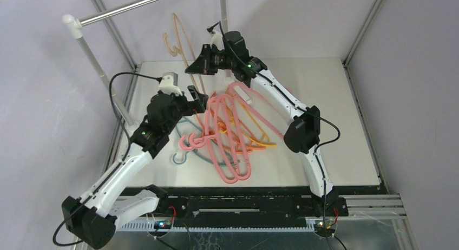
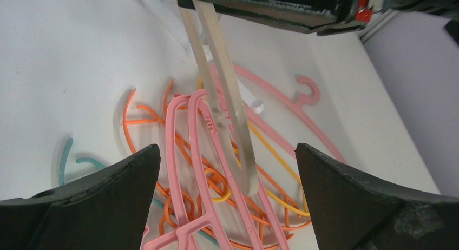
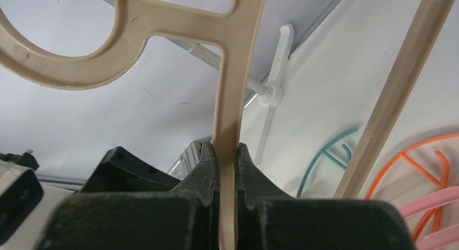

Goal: Organize the hangers

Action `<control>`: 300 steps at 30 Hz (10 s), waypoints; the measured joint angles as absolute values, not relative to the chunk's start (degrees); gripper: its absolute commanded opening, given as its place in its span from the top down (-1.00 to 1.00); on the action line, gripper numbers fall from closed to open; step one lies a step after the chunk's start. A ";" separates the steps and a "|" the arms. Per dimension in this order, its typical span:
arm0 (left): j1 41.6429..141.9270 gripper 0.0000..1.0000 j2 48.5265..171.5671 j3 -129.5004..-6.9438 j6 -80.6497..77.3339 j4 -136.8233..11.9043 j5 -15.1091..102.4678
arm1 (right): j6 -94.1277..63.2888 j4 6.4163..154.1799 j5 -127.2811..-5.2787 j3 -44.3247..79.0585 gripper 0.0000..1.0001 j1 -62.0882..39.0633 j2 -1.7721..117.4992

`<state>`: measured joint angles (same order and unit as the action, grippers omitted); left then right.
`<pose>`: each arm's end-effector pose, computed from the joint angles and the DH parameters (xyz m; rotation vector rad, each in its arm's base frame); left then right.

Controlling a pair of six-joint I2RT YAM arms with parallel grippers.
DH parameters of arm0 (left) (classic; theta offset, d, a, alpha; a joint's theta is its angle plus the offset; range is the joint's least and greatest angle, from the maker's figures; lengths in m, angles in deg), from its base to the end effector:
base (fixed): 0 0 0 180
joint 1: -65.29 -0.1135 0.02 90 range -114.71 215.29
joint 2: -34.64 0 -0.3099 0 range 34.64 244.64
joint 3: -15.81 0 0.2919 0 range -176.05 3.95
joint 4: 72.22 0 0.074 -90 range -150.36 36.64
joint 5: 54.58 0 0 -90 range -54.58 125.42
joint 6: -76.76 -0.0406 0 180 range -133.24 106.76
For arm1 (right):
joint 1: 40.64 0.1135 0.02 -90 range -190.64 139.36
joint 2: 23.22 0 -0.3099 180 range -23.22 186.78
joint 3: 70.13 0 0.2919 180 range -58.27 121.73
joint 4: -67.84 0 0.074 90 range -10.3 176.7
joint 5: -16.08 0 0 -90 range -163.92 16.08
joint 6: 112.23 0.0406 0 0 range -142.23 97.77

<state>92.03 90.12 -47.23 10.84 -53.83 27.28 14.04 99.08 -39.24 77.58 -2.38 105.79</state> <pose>0.2222 -0.1055 0.3858 -0.0635 1.7858 -0.5182 0.4540 0.3874 0.4246 -0.5203 1.9346 1.4266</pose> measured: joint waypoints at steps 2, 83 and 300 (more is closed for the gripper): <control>93.64 -0.99 92.24 -47.23 10.88 -53.88 25.72 | 14.04 99.73 -39.44 77.50 1.00 -2.01 105.79; 83.13 0.17 129.20 -102.49 5.77 -17.66 17.18 | 3.87 117.77 -40.49 21.39 -0.02 -32.67 55.89; 88.46 1.00 91.09 -24.06 33.98 -77.81 49.85 | -12.72 133.98 -61.15 49.98 1.00 2.15 86.52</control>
<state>88.46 91.09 -24.06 33.98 -77.81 49.85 -12.72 133.98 -61.15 49.98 2.15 86.52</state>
